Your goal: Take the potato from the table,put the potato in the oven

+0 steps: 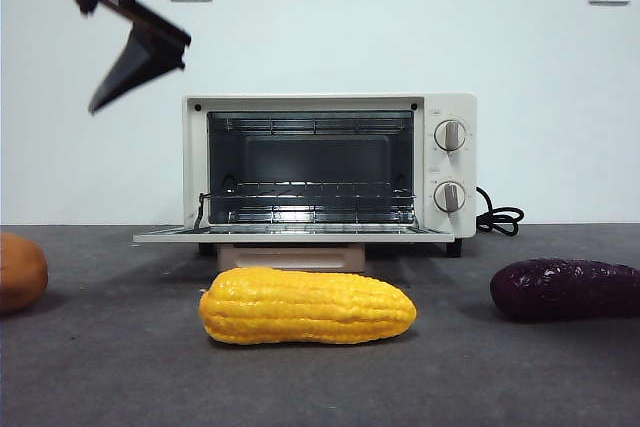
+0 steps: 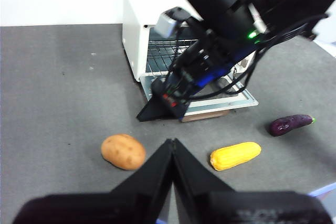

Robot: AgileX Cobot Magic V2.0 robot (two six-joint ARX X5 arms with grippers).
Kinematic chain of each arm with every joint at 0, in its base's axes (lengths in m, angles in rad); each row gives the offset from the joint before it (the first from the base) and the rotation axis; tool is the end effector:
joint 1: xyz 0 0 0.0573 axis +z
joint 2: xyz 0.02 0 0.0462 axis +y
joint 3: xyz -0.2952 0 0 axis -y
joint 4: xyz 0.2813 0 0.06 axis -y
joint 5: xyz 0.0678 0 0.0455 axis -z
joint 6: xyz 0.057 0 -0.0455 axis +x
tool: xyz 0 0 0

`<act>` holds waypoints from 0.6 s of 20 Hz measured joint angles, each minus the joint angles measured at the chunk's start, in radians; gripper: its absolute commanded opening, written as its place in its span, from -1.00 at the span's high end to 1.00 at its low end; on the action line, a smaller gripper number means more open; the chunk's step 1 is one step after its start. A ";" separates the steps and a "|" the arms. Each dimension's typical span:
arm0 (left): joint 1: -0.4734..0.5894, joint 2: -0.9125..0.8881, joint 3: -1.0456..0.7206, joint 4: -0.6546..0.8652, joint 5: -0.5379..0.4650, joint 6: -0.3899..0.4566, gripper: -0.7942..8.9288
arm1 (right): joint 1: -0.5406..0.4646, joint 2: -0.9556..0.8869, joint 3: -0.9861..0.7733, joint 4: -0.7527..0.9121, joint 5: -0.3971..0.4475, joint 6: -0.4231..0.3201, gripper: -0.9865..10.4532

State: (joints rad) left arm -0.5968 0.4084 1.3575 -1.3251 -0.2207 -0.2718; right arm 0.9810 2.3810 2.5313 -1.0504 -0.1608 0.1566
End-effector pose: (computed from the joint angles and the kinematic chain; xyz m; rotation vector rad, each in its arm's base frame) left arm -0.0104 0.0222 0.4390 -0.1156 0.3940 -0.3211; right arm 0.3151 0.4872 0.3112 -0.2466 0.9456 0.9849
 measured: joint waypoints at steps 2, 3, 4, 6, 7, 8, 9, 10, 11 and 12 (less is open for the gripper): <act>0.000 0.000 0.000 0.000 0.036 -0.010 0.85 | -0.002 0.032 0.000 0.026 0.011 -0.006 -0.08; 0.000 0.000 0.000 0.000 0.046 -0.019 0.85 | -0.003 0.046 0.000 0.049 0.020 -0.013 -0.12; 0.000 0.000 0.000 0.000 0.050 -0.027 0.85 | -0.002 0.057 0.000 0.064 0.024 -0.019 -0.12; 0.000 0.000 0.000 0.000 0.071 -0.037 0.85 | 0.000 0.073 0.000 0.094 0.030 -0.027 -0.12; 0.000 0.000 0.000 0.000 0.081 -0.040 0.85 | 0.000 0.079 0.000 0.099 0.030 -0.027 -0.12; 0.000 0.000 0.000 0.000 0.086 -0.043 0.85 | 0.000 0.085 0.000 0.105 0.030 -0.031 -0.12; 0.000 0.000 0.000 0.000 0.086 -0.044 0.85 | 0.001 0.093 0.001 0.108 0.030 -0.034 -0.12; 0.000 0.000 0.000 0.000 0.086 -0.044 0.85 | 0.001 0.105 0.003 0.108 0.030 -0.035 -0.12; 0.000 0.000 0.000 0.000 0.088 -0.044 0.85 | 0.002 0.121 0.005 0.108 0.030 -0.037 -0.12; 0.000 0.000 0.000 0.000 0.089 -0.044 0.85 | 0.004 0.139 0.005 0.107 0.030 -0.038 -0.12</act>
State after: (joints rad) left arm -0.5972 0.4084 1.3575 -1.3251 -0.1318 -0.3161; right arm 0.9848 2.5198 2.5362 -0.9432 -0.1307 0.1188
